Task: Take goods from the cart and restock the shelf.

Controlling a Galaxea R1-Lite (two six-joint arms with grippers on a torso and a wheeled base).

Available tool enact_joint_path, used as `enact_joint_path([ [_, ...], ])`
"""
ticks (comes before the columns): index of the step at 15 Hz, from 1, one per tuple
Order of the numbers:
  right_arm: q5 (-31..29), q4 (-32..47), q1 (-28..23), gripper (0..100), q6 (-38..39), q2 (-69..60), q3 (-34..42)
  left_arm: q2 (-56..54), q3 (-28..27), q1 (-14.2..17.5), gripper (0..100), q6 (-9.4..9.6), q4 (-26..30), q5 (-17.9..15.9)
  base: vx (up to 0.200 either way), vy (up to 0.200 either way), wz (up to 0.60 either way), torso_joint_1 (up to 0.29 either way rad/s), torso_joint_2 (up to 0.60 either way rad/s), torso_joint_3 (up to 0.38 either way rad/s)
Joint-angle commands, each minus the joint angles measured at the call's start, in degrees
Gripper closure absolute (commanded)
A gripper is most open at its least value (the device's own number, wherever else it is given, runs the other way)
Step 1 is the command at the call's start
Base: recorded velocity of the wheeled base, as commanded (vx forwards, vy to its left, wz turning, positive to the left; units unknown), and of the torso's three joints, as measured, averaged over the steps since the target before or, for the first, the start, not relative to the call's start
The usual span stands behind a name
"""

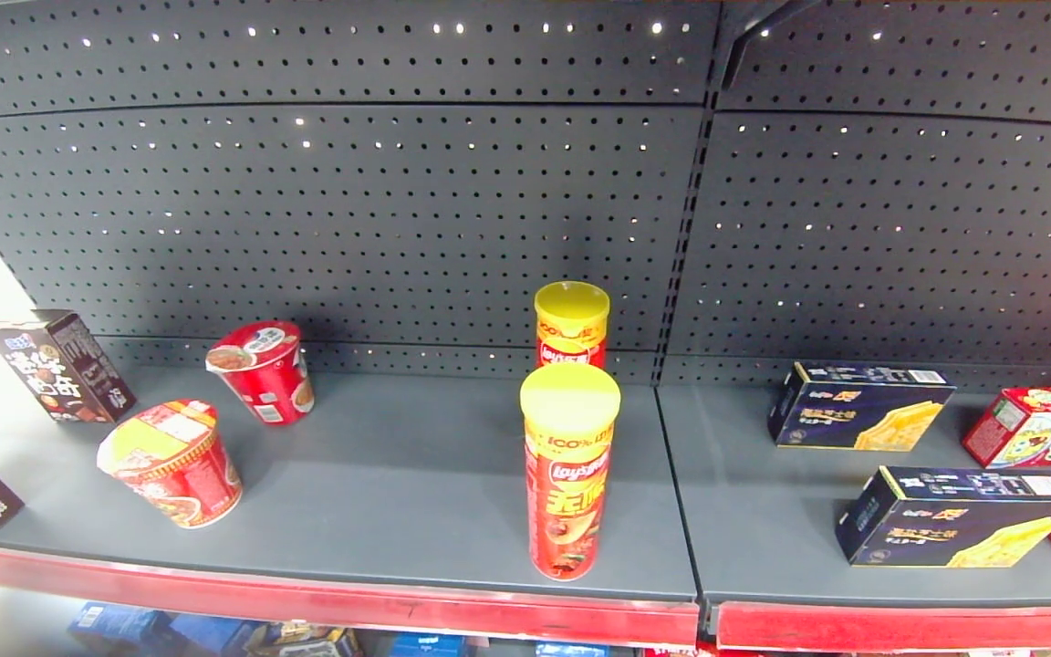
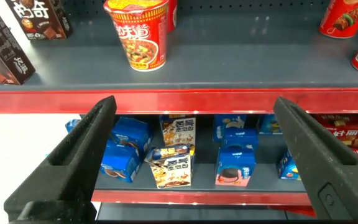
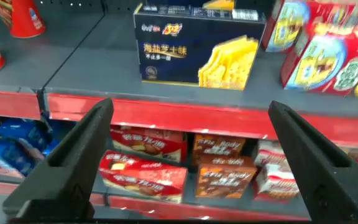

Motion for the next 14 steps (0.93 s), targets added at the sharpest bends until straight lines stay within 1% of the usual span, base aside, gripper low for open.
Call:
enact_joint_path([
  [1, 0.0, 0.0, 0.0, 0, 0.1, -0.1, 0.0, 0.0, 0.0, 0.0, 0, 0.02, 0.0, 0.0, 0.0, 0.0, 0.0, 0.0, 0.0, 0.0],
  [14, 0.0, -0.3, 0.0, 0, 0.1, -0.1, 0.1, 0.0, 0.0, 0.0, 0, 0.02, 0.0, 0.0, 0.0, 0.0, 0.0, 0.0, 0.0, 0.0],
])
